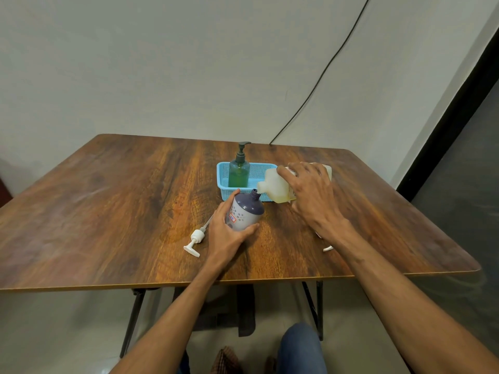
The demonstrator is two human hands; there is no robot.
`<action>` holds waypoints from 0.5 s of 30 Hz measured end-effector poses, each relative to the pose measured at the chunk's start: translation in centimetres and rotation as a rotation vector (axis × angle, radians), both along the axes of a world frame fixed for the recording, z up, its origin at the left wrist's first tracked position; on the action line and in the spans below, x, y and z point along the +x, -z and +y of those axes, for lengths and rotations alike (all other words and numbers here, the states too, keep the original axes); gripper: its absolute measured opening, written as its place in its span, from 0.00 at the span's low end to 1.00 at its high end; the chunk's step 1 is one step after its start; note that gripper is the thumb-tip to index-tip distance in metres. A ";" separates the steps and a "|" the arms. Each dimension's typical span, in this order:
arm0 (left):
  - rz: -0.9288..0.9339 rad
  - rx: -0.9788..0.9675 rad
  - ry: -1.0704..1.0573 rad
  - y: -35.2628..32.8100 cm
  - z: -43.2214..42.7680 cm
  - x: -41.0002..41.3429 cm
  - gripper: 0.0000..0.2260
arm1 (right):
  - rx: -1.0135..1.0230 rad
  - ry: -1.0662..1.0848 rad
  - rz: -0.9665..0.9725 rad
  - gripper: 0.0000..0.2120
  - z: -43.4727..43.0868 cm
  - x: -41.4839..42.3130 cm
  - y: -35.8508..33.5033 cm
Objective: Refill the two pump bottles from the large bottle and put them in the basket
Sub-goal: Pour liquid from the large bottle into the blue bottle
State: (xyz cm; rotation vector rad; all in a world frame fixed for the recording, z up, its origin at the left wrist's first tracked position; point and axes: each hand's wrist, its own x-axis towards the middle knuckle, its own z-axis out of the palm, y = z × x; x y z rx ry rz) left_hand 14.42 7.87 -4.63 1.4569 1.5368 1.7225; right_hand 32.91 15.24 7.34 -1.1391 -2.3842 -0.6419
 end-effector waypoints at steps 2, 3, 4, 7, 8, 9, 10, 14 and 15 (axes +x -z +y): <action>-0.002 0.001 0.004 -0.1 0.0 0.0 0.41 | 0.001 0.005 -0.005 0.37 0.0 0.0 0.0; -0.003 0.002 0.006 -0.1 -0.1 0.1 0.41 | -0.001 0.006 -0.006 0.37 0.0 0.1 0.0; -0.006 0.004 0.008 -0.2 -0.1 0.1 0.41 | -0.004 0.006 -0.007 0.37 0.0 0.1 0.0; -0.011 0.010 0.015 -0.2 -0.2 0.1 0.41 | -0.007 0.008 -0.006 0.38 -0.1 0.0 -0.1; -0.010 0.010 0.016 -0.2 -0.2 0.1 0.41 | -0.005 0.007 -0.006 0.38 0.0 0.0 -0.1; -0.008 0.008 0.018 -0.2 -0.2 0.1 0.41 | -0.003 0.007 -0.006 0.38 0.0 0.0 -0.1; -0.006 0.007 0.018 -0.2 -0.2 0.0 0.41 | -0.003 0.007 -0.006 0.38 0.0 0.1 0.0; 0.002 0.017 0.012 -0.3 -0.1 0.1 0.41 | 0.009 0.010 -0.002 0.38 0.1 0.2 0.0; 0.003 0.019 0.012 -0.4 -0.2 0.1 0.41 | 0.013 0.011 -0.003 0.38 0.1 0.2 0.1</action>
